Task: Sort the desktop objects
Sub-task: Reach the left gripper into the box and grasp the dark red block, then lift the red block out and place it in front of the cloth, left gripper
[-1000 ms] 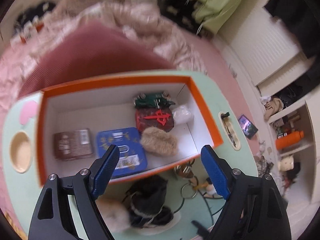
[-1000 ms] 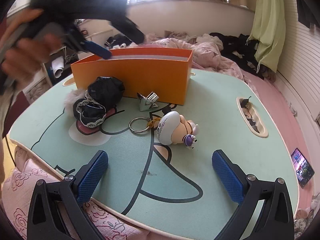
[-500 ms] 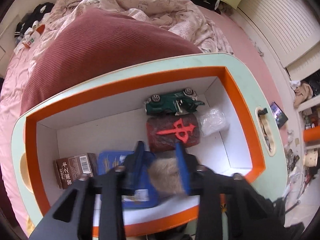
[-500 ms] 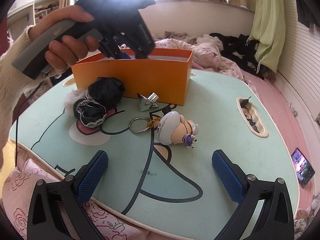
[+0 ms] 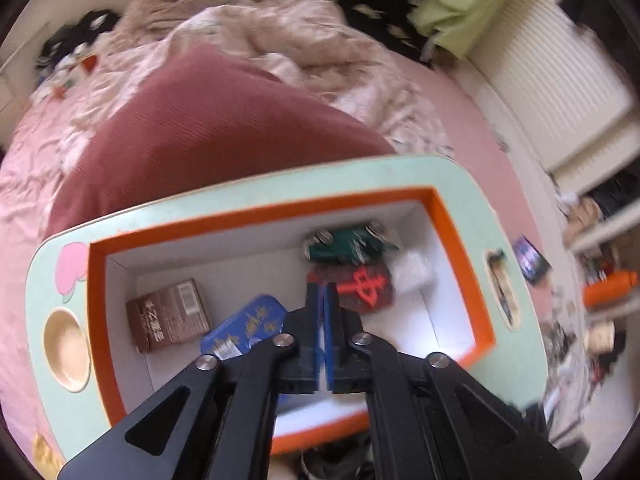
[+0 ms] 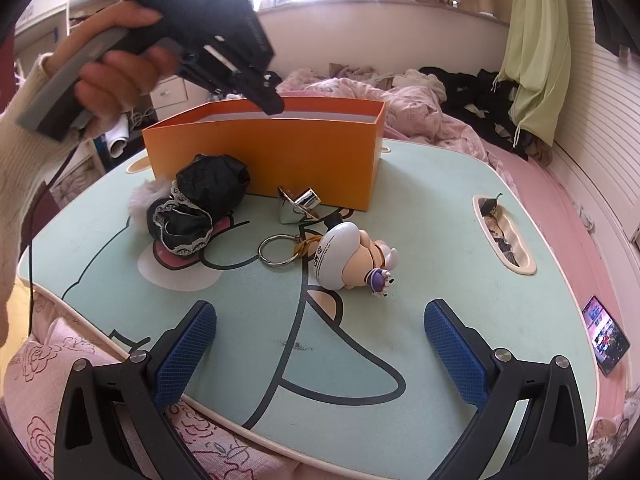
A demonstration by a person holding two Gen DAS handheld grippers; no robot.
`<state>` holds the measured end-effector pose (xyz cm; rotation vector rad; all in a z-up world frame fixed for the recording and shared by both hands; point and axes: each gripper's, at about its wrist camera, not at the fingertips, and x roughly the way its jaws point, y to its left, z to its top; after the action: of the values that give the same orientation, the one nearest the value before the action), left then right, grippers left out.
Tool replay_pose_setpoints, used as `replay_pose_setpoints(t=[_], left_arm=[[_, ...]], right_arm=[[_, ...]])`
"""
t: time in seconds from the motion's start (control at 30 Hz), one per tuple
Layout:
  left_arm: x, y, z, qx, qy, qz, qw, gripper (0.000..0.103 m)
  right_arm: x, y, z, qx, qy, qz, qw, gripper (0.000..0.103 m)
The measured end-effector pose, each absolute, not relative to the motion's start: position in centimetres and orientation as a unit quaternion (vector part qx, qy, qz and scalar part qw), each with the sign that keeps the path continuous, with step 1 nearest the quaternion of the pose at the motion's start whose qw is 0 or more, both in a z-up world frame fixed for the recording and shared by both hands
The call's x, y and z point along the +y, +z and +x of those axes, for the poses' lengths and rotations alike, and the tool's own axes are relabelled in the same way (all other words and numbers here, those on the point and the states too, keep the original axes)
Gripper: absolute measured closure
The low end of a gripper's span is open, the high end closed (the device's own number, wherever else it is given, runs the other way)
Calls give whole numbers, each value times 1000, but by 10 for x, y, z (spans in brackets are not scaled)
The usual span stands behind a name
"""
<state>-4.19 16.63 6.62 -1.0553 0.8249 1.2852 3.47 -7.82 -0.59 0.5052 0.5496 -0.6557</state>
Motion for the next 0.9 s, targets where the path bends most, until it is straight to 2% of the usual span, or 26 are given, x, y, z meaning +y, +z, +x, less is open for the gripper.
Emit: replay_pose_setpoints(t=[0.07, 0.1, 0.17, 0.23, 0.3, 0.53, 0.73, 0.9], left_arm=[[183, 52, -38, 352, 539, -487, 590, 51], [188, 47, -36, 347, 527, -500, 593, 47], [197, 40, -27, 346, 516, -512, 593, 47], [201, 36, -13, 369, 523, -497, 586, 41], [205, 27, -3, 408, 531, -480, 566, 41], [202, 12, 4, 473, 553, -420, 542, 42], [193, 28, -7, 430, 547, -430, 575, 42], [155, 90, -25, 348, 558, -395, 641, 42]], right_arm=[[-78, -6, 35, 263, -317, 243, 878, 0], [-78, -6, 35, 262, -317, 243, 878, 0], [-81, -3, 36, 262, -318, 244, 878, 0], [-82, -3, 36, 261, -320, 244, 877, 0], [-82, -3, 36, 260, -322, 245, 877, 0], [-81, -4, 36, 259, -327, 247, 875, 0], [-85, -1, 37, 255, -333, 248, 873, 0], [-85, 0, 38, 253, -337, 250, 872, 0]])
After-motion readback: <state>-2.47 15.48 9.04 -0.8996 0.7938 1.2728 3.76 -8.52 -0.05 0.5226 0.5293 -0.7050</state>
